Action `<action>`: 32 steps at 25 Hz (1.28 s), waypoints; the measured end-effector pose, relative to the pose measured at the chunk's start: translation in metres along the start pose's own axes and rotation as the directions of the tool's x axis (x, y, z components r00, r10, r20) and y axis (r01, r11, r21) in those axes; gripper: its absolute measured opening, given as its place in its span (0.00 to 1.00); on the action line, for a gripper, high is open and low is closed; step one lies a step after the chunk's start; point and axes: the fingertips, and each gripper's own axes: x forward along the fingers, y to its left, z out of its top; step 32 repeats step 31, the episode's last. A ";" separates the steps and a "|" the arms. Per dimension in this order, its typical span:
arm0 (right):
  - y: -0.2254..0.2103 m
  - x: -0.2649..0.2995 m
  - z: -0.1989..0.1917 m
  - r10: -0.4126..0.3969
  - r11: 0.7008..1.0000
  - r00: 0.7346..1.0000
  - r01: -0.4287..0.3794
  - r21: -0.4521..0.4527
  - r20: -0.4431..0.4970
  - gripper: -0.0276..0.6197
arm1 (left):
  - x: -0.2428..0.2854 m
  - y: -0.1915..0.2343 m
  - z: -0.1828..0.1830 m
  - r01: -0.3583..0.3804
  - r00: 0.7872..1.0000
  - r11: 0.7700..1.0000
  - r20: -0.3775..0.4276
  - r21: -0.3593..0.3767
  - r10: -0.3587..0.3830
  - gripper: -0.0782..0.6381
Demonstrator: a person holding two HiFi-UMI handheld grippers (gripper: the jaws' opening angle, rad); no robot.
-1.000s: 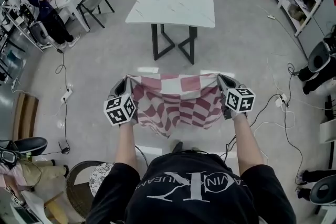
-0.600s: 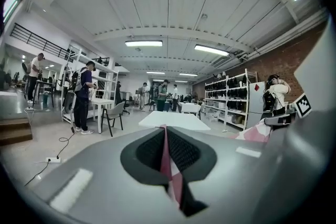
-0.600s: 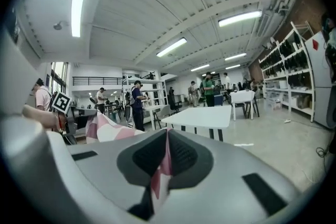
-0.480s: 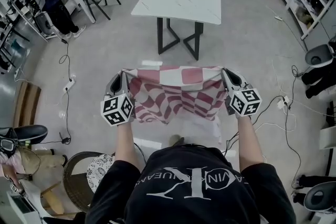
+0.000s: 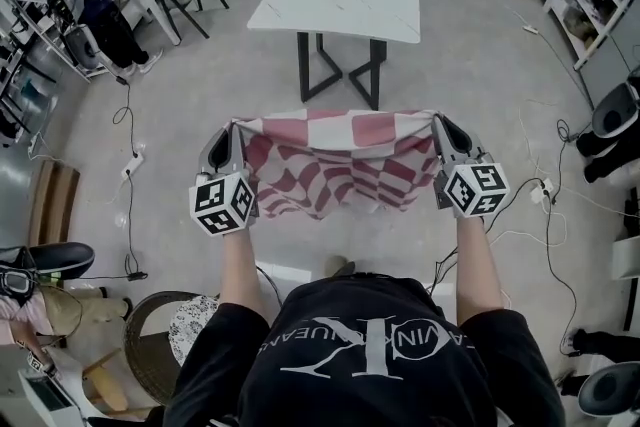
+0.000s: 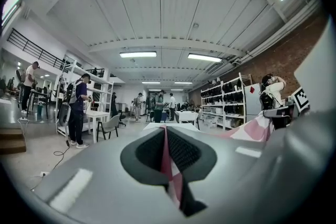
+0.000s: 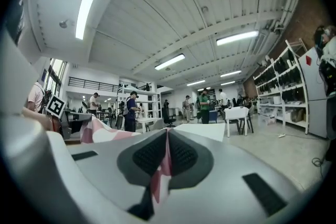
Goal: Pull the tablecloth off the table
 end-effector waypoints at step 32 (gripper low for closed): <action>-0.023 0.004 0.067 -0.028 0.998 0.989 0.034 -0.044 0.144 0.07 | 0.015 -0.020 0.058 0.008 0.994 0.998 0.111 0.054 -0.014 0.13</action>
